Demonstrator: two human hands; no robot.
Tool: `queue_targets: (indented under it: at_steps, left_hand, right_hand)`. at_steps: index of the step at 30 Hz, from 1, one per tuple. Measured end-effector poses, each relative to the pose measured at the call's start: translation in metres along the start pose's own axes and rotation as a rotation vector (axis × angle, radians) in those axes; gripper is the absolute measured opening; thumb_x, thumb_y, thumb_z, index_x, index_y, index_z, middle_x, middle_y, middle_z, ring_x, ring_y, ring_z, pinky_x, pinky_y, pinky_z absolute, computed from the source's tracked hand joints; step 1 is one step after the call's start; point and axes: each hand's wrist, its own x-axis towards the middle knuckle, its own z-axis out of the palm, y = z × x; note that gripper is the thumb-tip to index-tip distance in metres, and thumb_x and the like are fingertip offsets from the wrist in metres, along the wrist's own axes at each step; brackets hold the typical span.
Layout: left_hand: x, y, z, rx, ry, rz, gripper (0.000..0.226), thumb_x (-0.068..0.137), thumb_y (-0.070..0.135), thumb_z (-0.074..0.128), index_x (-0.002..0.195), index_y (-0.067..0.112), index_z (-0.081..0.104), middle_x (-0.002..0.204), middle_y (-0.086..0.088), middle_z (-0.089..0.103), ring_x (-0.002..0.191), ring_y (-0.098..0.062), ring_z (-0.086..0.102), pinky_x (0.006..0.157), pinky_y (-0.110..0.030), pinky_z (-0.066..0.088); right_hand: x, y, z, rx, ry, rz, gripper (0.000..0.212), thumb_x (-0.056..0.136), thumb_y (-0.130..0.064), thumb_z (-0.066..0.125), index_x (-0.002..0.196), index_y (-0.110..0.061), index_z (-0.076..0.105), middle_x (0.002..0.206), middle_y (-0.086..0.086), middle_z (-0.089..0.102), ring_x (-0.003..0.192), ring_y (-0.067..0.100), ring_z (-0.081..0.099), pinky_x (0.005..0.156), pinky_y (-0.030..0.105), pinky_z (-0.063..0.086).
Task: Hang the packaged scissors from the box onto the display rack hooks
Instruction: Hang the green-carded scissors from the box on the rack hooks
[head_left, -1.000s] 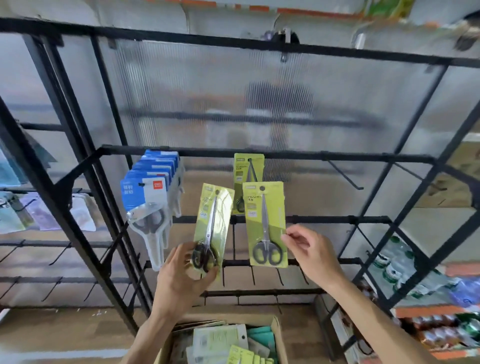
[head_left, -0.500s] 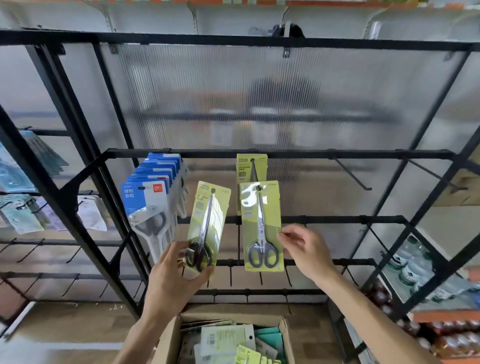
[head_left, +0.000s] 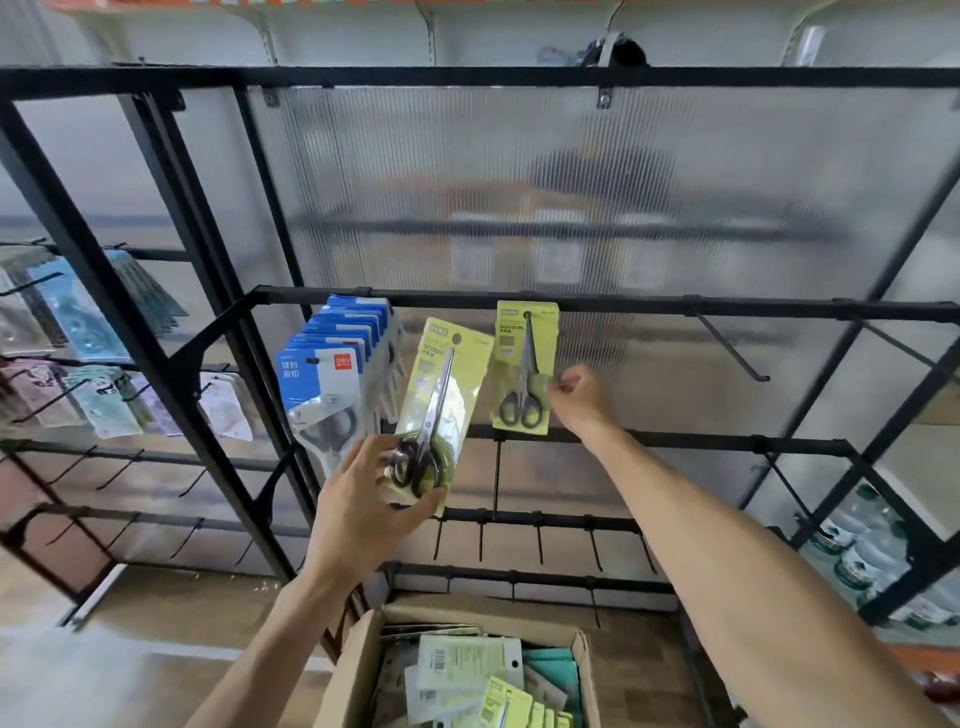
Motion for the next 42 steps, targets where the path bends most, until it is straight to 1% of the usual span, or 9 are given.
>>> queue_targets:
  at_steps: [4,8,11,13,17,20,25,32,42]
  left_hand:
    - [-0.005,0.0,-0.003,0.019,0.02,0.004,0.065,0.06,0.064,0.074,0.114,0.032,0.056,0.11,0.016,0.062,0.097,0.001,0.063,0.083,-0.037,0.059]
    - [-0.014,0.001,-0.006,0.017,0.015,-0.005,0.064,0.063,0.055,0.083,0.116,0.03,0.057,0.109,0.016,0.063,0.097,0.001,0.063,0.084,-0.034,0.059]
    - [-0.025,-0.007,-0.006,0.061,0.007,-0.042,0.068,0.063,0.053,0.085,0.12,0.028,0.058,0.112,0.014,0.064,0.099,-0.005,0.064,0.087,-0.034,0.058]
    - [-0.034,-0.011,-0.004,0.084,0.012,-0.066,0.068,0.064,0.051,0.086,0.121,0.027,0.058,0.113,0.013,0.063,0.097,-0.005,0.064,0.086,-0.032,0.057]
    - [-0.045,-0.011,0.004,0.072,-0.001,-0.105,0.065,0.063,0.052,0.084,0.118,0.03,0.057,0.111,0.017,0.063,0.093,-0.002,0.064,0.081,-0.028,0.057]
    - [-0.051,-0.01,0.014,0.084,-0.032,-0.102,0.069,0.061,0.063,0.077,0.119,0.032,0.056,0.113,0.017,0.062,0.095,-0.003,0.064,0.08,-0.029,0.058]
    - [-0.061,-0.008,0.028,0.08,-0.051,-0.067,0.068,0.064,0.05,0.085,0.123,0.031,0.056,0.114,0.014,0.063,0.095,-0.006,0.065,0.08,-0.033,0.058]
    - [-0.069,0.004,0.039,0.133,-0.053,-0.01,0.067,0.066,0.054,0.084,0.123,0.032,0.055,0.111,0.018,0.057,0.089,-0.006,0.065,0.07,-0.028,0.055]
    - [-0.046,0.019,0.031,0.082,-0.124,0.172,0.06,0.08,0.045,0.077,0.131,0.027,0.05,0.122,0.022,0.05,0.106,0.003,0.057,0.087,-0.029,0.055]
  right_hand:
    - [0.007,0.001,0.007,-0.032,-0.01,0.009,0.021,0.094,-0.026,0.068,0.108,-0.013,0.058,0.103,0.006,0.066,0.088,0.019,0.063,0.061,0.023,0.045]
    - [0.009,-0.009,0.002,-0.123,-0.094,0.1,0.035,0.088,-0.042,0.073,0.098,-0.014,0.054,0.098,0.008,0.065,0.085,0.022,0.064,0.071,0.034,0.055]
    - [-0.025,-0.016,-0.006,-0.173,-0.257,-0.038,0.031,0.089,-0.037,0.072,0.105,-0.018,0.053,0.104,0.0,0.062,0.093,0.018,0.062,0.082,0.034,0.054]
    - [-0.071,-0.018,-0.015,-0.124,-0.375,-0.14,0.035,0.09,-0.034,0.072,0.118,-0.02,0.056,0.11,-0.009,0.063,0.1,0.011,0.062,0.08,0.024,0.049]
    - [-0.152,-0.014,-0.023,0.01,-0.479,-0.266,0.028,0.091,-0.04,0.07,0.114,-0.025,0.063,0.107,-0.017,0.068,0.096,-0.006,0.064,0.079,0.012,0.05]
    - [-0.175,-0.013,-0.014,0.096,-0.419,-0.304,0.022,0.093,-0.035,0.069,0.11,-0.021,0.066,0.102,-0.015,0.07,0.093,-0.005,0.066,0.081,0.015,0.055]
    - [-0.184,-0.006,-0.005,0.26,-0.265,-0.31,0.006,0.092,-0.019,0.07,0.097,-0.015,0.07,0.091,-0.007,0.074,0.086,0.009,0.072,0.076,0.033,0.062]
    - [-0.187,0.006,-0.012,0.325,-0.211,-0.236,0.005,0.09,-0.018,0.073,0.093,-0.014,0.07,0.084,-0.003,0.074,0.079,0.013,0.073,0.072,0.04,0.062]
    - [-0.154,0.003,-0.052,0.287,-0.152,-0.293,0.007,0.094,-0.02,0.068,0.097,-0.014,0.066,0.091,0.002,0.071,0.075,0.017,0.074,0.069,0.048,0.062]
